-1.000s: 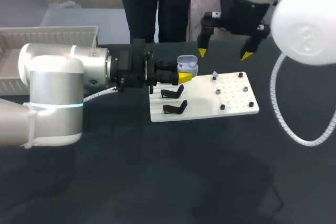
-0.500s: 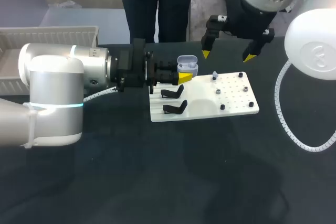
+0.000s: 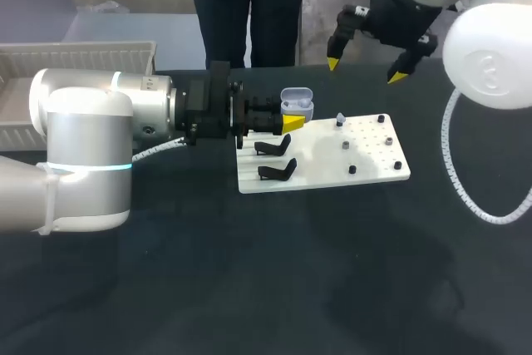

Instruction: Pick up each earbud case from the left stands, insert the matching earbuds, close the lid, and place the case in the box.

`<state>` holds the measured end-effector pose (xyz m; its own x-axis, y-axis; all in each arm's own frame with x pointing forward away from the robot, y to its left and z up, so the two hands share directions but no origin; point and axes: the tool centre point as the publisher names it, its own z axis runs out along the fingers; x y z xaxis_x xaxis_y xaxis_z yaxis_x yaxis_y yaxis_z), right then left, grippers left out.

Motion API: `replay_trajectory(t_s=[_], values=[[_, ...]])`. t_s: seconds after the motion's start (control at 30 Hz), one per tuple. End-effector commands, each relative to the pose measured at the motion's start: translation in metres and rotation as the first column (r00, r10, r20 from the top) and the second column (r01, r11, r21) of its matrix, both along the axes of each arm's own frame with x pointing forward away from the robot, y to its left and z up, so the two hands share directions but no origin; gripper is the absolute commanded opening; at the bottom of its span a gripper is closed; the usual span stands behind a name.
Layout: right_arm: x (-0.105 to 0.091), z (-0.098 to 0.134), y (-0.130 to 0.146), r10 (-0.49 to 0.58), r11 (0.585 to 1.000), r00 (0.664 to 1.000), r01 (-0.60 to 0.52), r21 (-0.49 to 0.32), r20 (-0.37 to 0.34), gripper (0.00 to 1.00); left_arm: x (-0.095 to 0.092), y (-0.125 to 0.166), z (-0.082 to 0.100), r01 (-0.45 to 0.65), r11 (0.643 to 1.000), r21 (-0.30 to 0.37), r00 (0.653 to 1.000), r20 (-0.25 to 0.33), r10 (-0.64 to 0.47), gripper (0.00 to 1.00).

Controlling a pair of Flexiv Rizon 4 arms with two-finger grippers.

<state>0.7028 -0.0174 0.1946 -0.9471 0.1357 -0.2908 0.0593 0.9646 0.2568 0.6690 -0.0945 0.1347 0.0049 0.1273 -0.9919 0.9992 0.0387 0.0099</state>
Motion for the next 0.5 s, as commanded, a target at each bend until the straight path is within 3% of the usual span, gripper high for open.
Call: replay_trajectory(t_s=[0.03,0.5], values=[[0.025,-0.017,0.008,-0.040,0.999,0.999,0.040,0.002,-0.034,1.00,-0.001,0.000,-0.001,-0.005,1.000,-0.005,1.000,0.005,0.005,0.00],[0.038,-0.077,0.009,-0.138,0.990,0.984,0.141,0.018,-0.116,1.00,-0.001,0.000,-0.001,-0.005,1.000,-0.005,1.000,0.005,0.005,0.00]])
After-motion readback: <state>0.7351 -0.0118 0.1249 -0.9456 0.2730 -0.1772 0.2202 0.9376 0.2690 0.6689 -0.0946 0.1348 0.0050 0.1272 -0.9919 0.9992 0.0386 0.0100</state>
